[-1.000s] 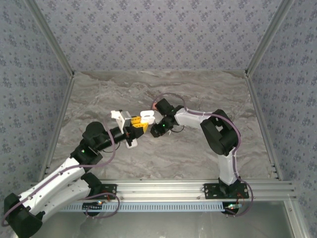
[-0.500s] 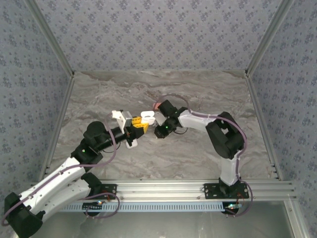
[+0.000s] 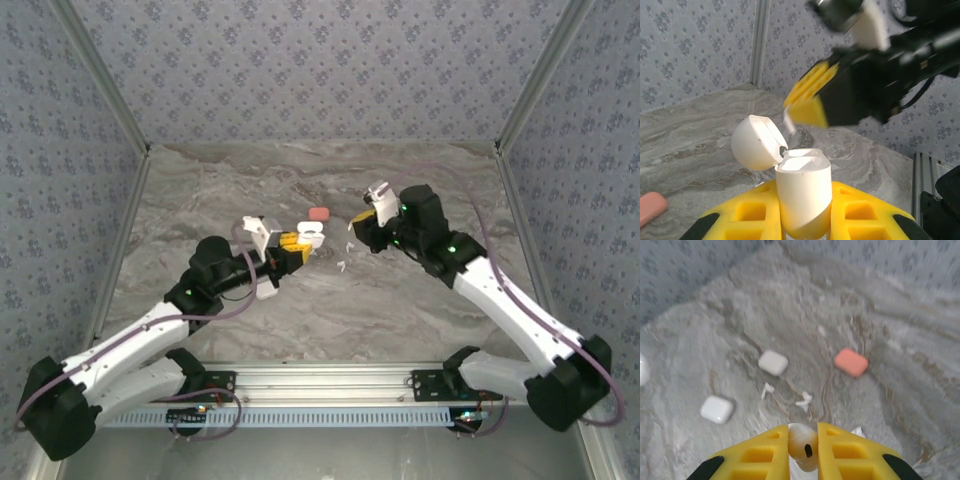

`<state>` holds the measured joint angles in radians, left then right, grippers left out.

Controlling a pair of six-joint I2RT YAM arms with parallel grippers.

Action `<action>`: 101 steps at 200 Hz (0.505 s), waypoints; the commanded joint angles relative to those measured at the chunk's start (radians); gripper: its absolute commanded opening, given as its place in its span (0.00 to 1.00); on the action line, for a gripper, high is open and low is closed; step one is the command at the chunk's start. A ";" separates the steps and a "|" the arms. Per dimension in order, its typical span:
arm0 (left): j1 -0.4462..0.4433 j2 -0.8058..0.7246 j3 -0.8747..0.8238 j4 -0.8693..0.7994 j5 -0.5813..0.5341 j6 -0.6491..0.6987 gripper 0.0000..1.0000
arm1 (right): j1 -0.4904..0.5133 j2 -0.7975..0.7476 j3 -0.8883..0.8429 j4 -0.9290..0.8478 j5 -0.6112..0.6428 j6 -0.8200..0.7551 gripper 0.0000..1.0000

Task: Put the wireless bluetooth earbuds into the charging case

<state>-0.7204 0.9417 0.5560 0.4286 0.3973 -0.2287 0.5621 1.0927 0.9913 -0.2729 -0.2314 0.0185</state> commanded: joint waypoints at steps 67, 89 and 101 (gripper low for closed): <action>-0.027 0.126 0.070 0.138 0.097 -0.024 0.00 | 0.167 -0.084 0.001 0.103 0.075 -0.029 0.19; -0.030 0.129 0.071 0.136 0.100 -0.022 0.00 | 0.193 -0.048 0.009 0.125 0.080 -0.031 0.19; -0.031 0.128 0.071 0.132 0.100 -0.022 0.00 | 0.203 -0.035 0.015 0.133 0.080 -0.032 0.19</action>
<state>-0.7425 1.0691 0.5930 0.5167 0.4683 -0.2520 0.7456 1.0378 0.9794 -0.1791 -0.1783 0.0067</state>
